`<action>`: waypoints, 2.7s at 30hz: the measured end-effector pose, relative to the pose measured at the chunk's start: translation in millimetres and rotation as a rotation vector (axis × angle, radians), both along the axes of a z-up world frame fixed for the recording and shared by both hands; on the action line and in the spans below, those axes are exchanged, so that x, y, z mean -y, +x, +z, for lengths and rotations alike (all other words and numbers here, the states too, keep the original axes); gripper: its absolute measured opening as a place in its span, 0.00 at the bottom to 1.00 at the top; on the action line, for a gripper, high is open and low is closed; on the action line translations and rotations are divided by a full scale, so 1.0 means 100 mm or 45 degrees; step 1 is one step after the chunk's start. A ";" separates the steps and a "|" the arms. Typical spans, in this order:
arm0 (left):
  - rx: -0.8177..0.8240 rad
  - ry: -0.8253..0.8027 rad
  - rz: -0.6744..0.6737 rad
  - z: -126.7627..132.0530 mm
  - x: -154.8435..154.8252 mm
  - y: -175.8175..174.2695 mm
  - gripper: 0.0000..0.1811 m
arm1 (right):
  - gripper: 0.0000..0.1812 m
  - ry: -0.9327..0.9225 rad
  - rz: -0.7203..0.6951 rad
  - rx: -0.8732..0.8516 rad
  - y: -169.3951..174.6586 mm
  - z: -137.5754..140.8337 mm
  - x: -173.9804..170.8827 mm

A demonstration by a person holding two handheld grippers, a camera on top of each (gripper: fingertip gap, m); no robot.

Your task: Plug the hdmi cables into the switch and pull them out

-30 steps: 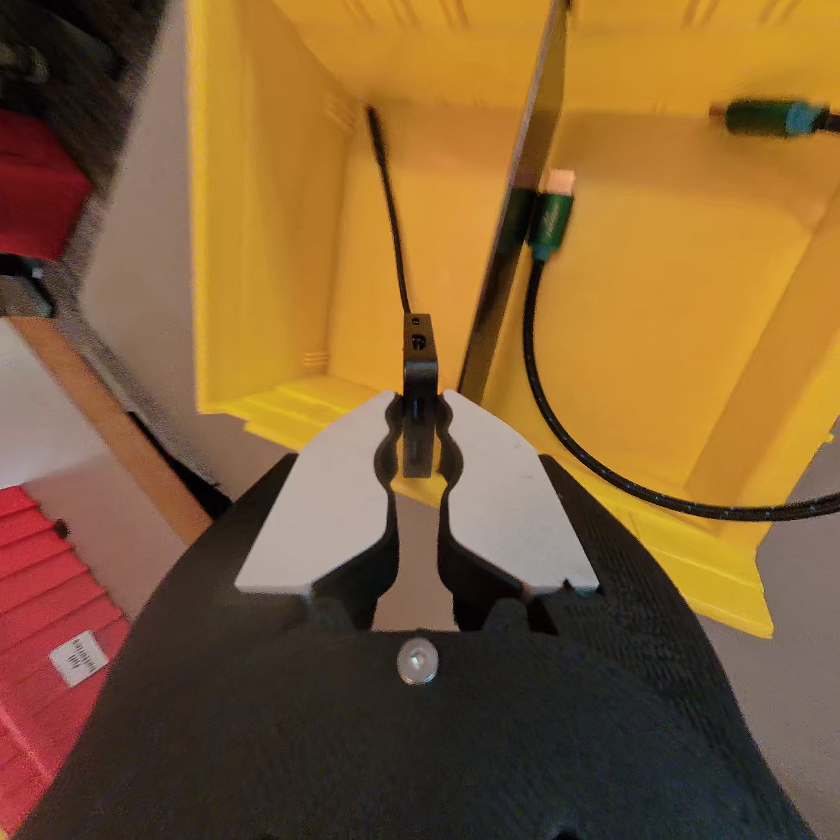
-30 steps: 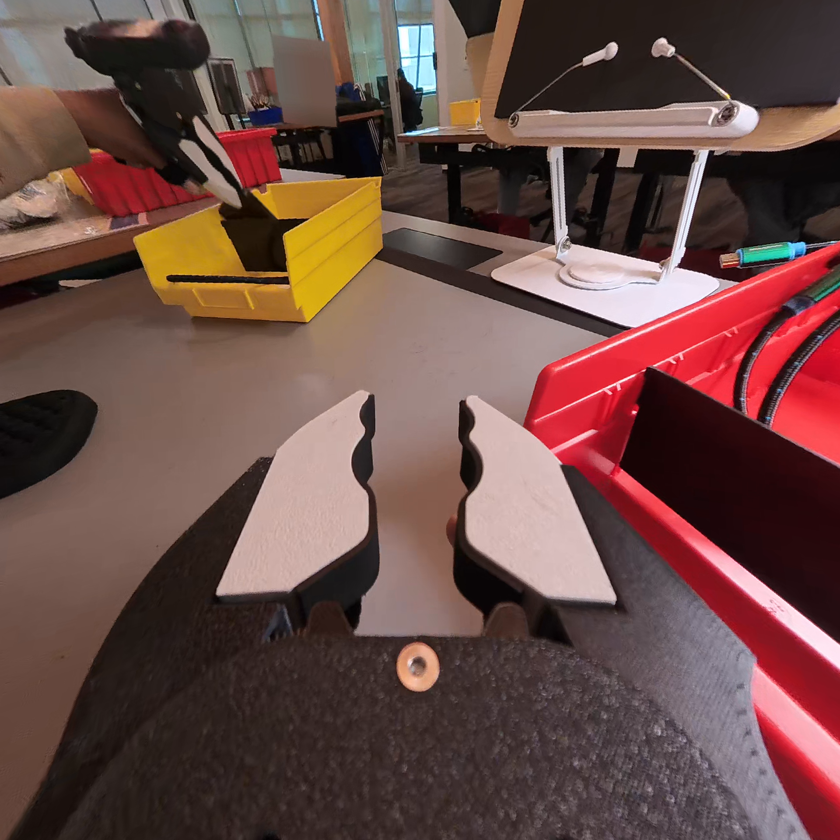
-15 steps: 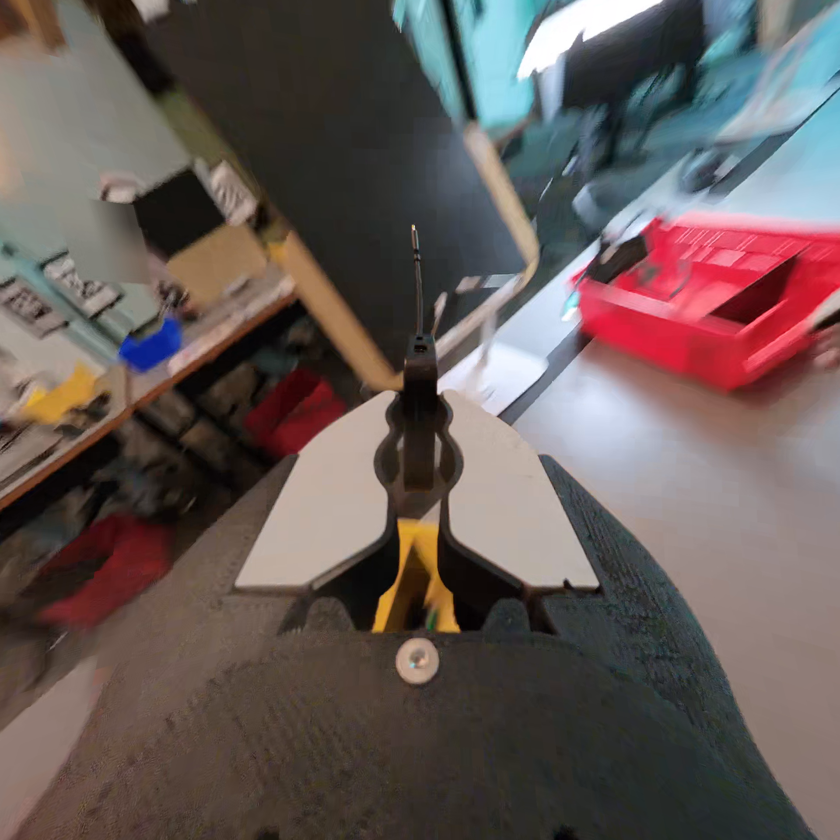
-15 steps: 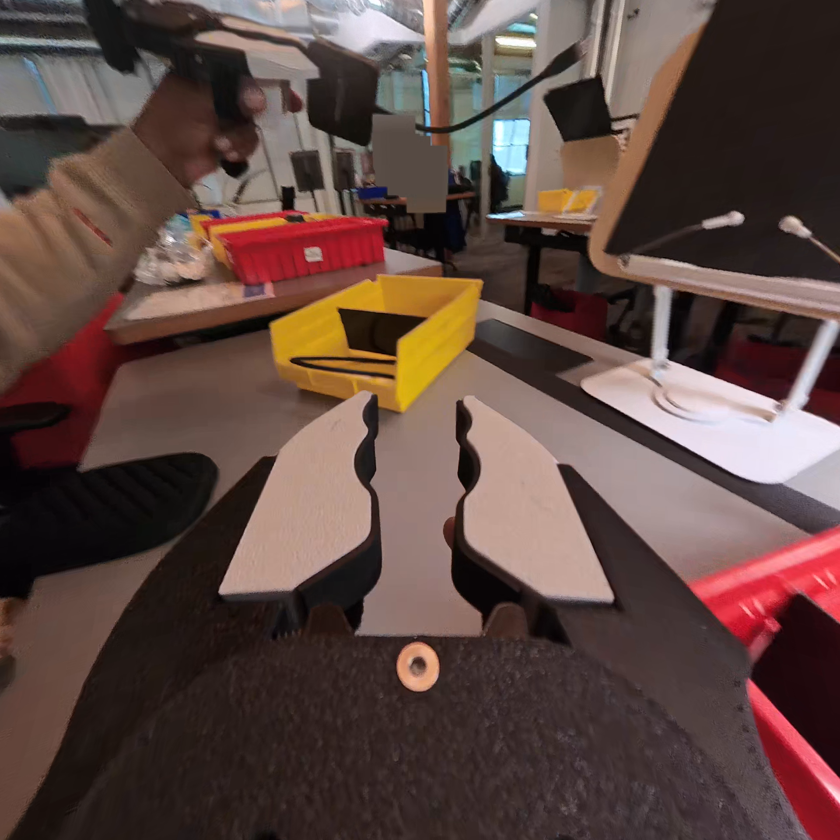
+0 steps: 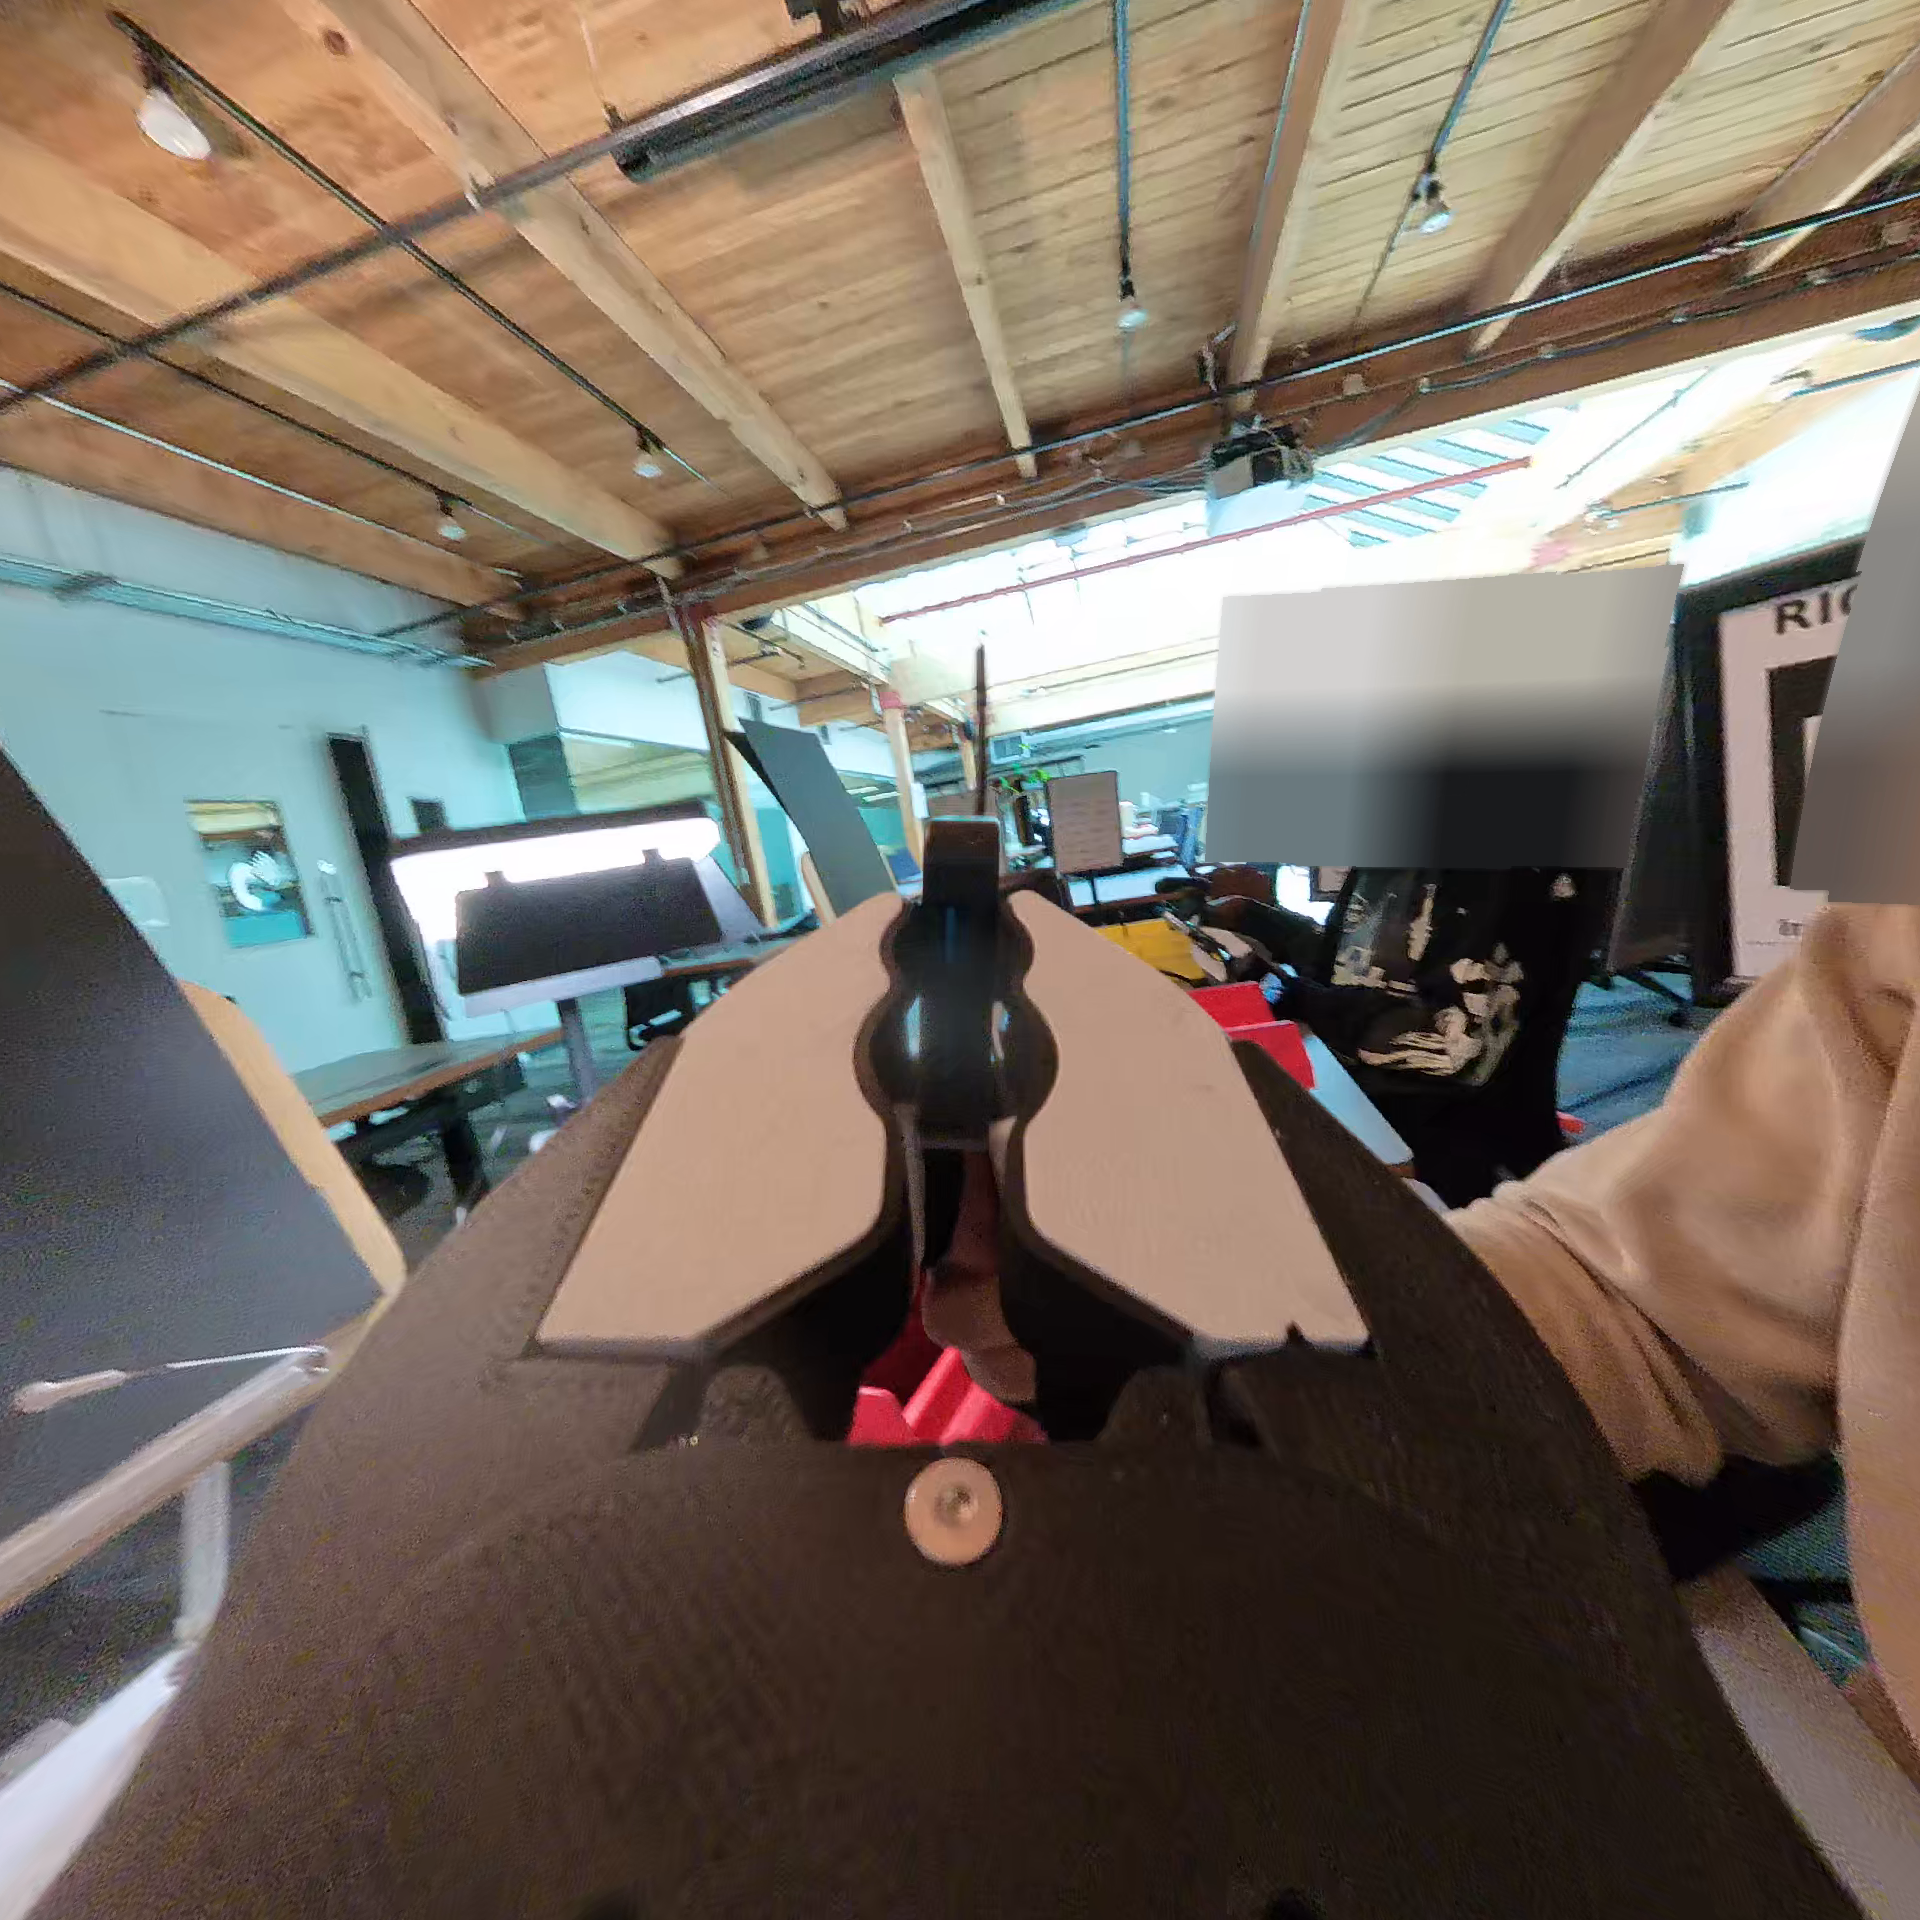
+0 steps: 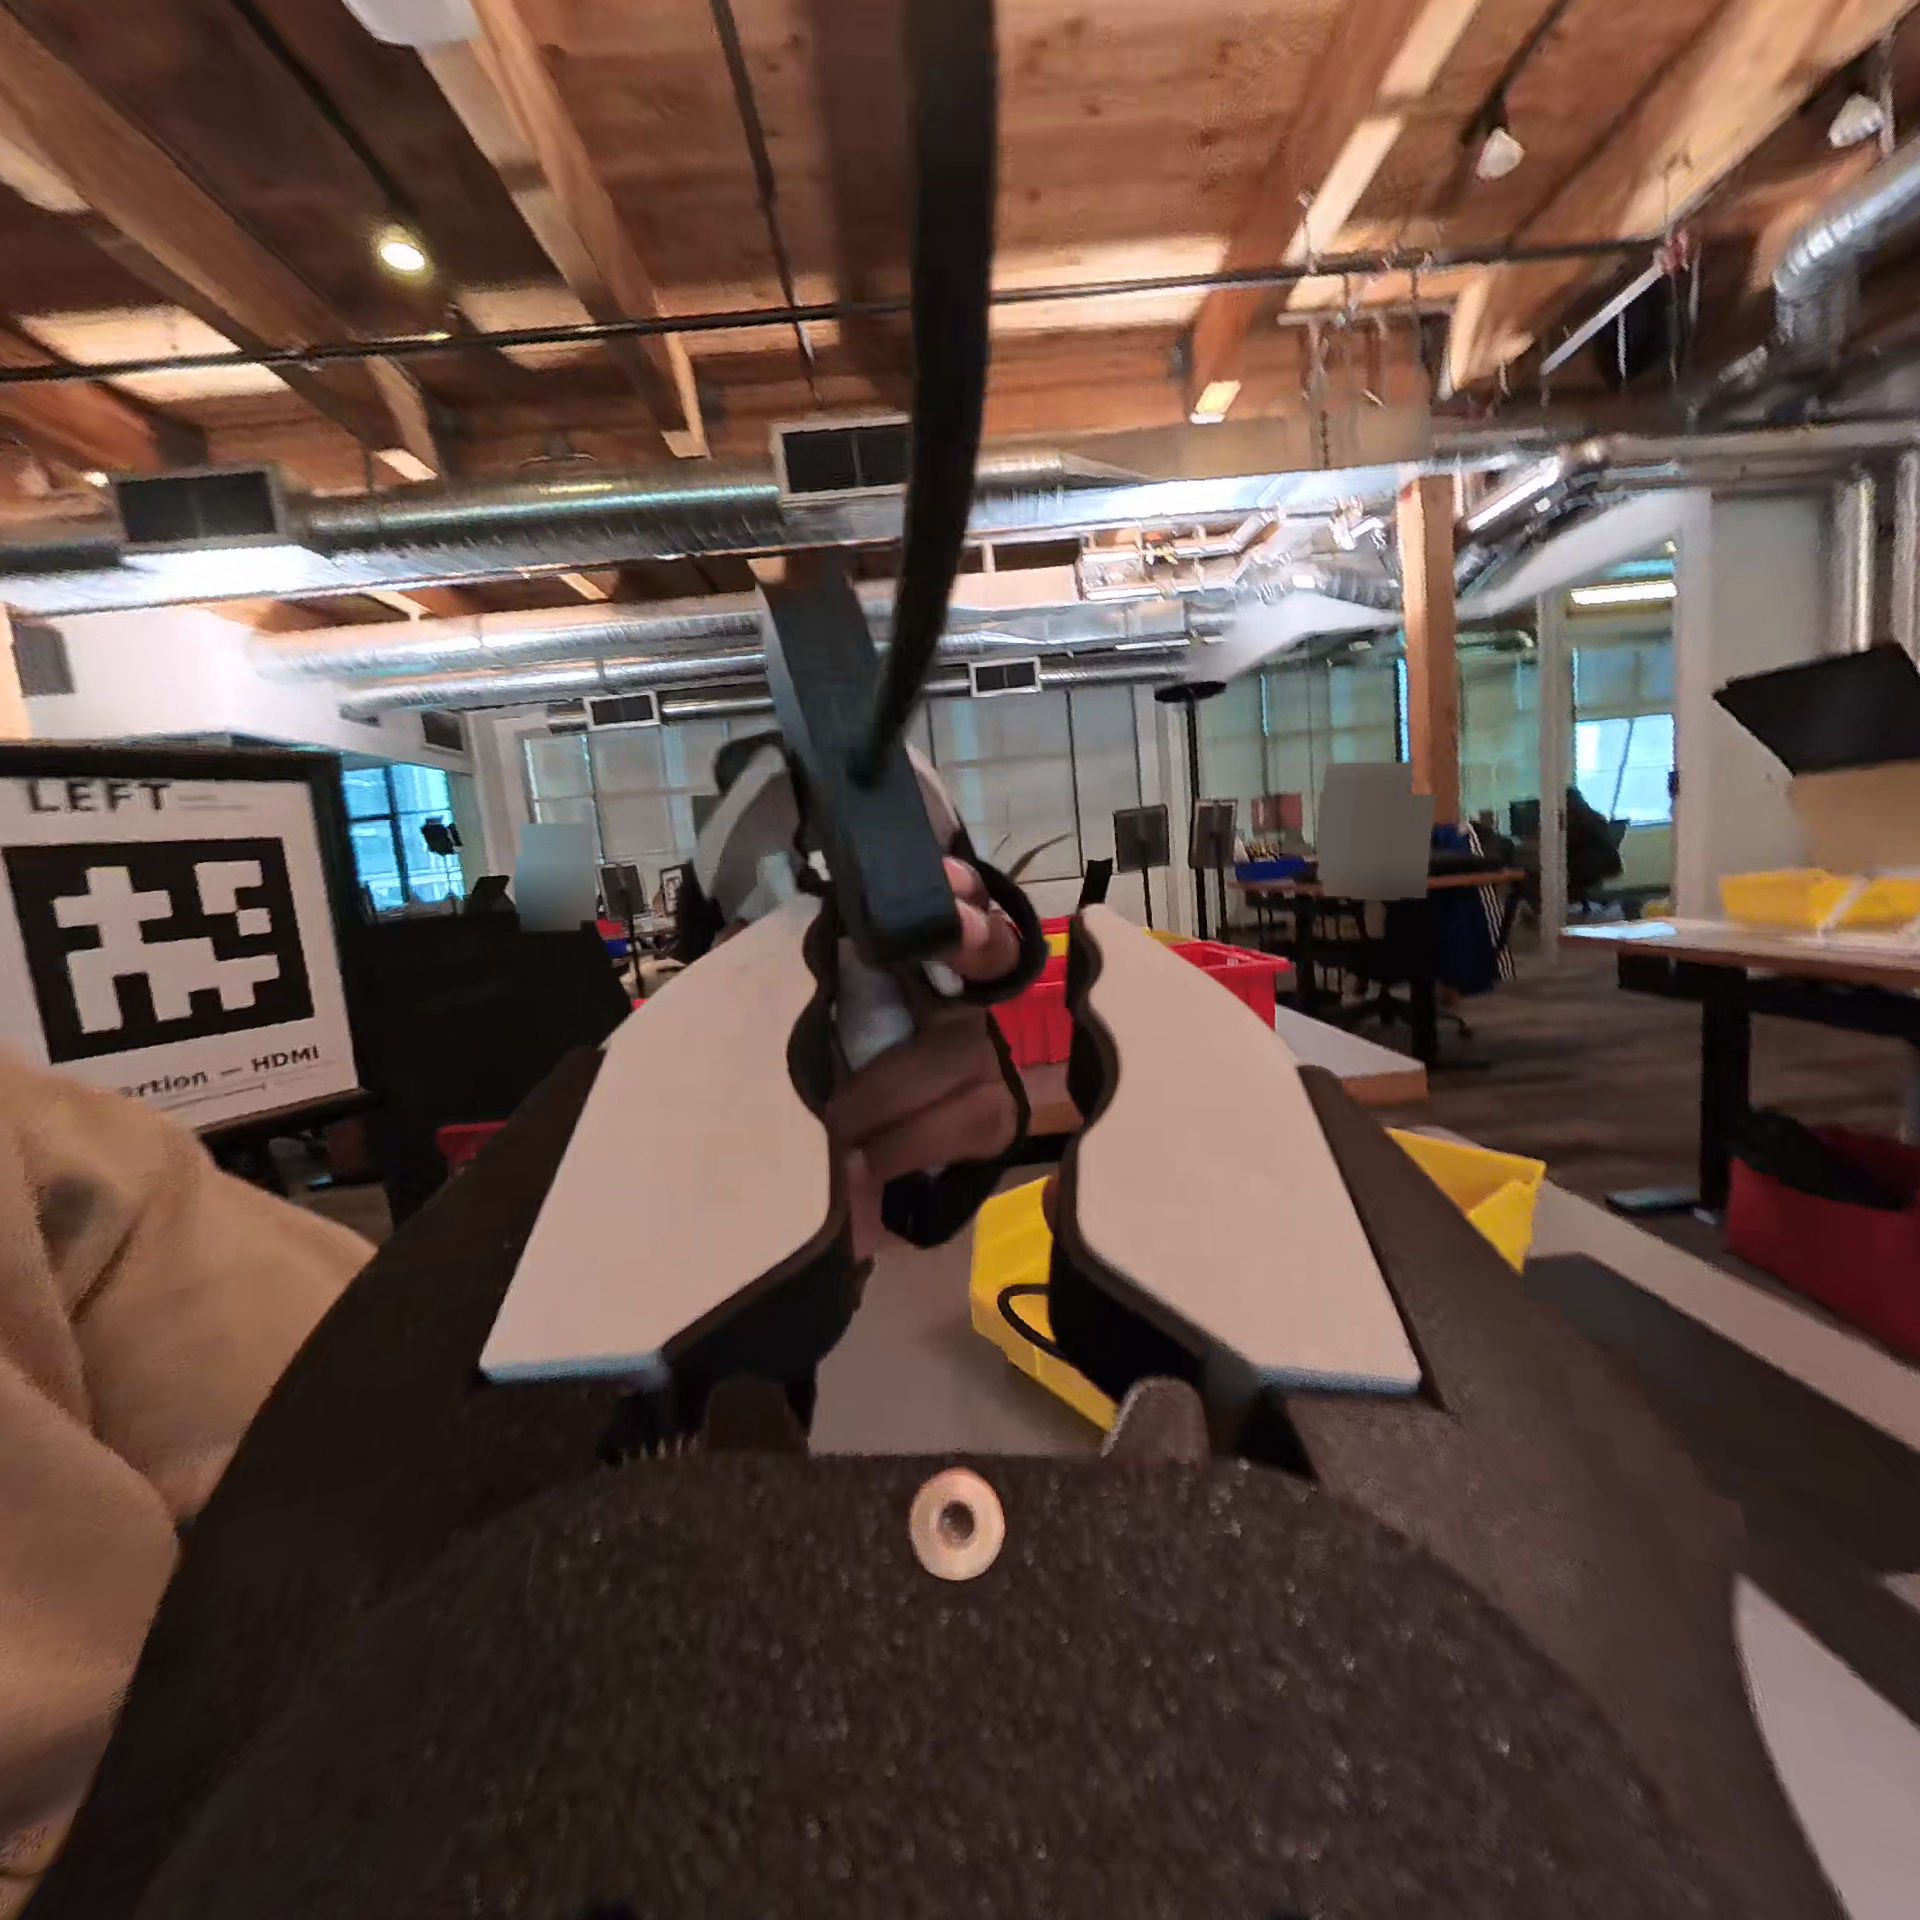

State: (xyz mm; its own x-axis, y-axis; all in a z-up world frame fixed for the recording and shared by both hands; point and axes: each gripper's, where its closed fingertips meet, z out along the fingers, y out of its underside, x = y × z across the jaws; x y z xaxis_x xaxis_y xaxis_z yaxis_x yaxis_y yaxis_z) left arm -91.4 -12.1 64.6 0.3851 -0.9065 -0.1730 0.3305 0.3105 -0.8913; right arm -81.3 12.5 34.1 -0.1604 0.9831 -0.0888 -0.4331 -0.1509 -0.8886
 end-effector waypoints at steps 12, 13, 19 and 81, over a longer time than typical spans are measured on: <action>-0.608 -0.325 0.093 -0.86 -0.37 0.21 0.16 | 0.08 0.408 -0.098 0.783 0.54 -0.61 -0.18; -0.662 -0.349 0.077 -0.94 -0.36 0.26 0.18 | 0.07 0.407 -0.078 0.872 0.56 -0.71 -0.16; -0.866 -0.404 -0.059 -1.36 -0.29 0.54 0.08 | 0.08 0.458 -0.004 1.077 0.44 -1.02 -0.05; -0.610 -0.359 0.311 -0.94 0.45 -0.36 0.04 | 0.08 0.161 -0.111 0.088 1.34 0.11 -0.46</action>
State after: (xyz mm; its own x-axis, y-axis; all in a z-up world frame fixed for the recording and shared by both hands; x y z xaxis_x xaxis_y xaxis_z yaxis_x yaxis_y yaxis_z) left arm -127.5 -57.5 -29.9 0.5264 -0.8379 -0.1445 -0.1792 0.0568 -0.9822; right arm 52.6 58.3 45.1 -0.0718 0.9970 0.0284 -0.3771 -0.0008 -0.9262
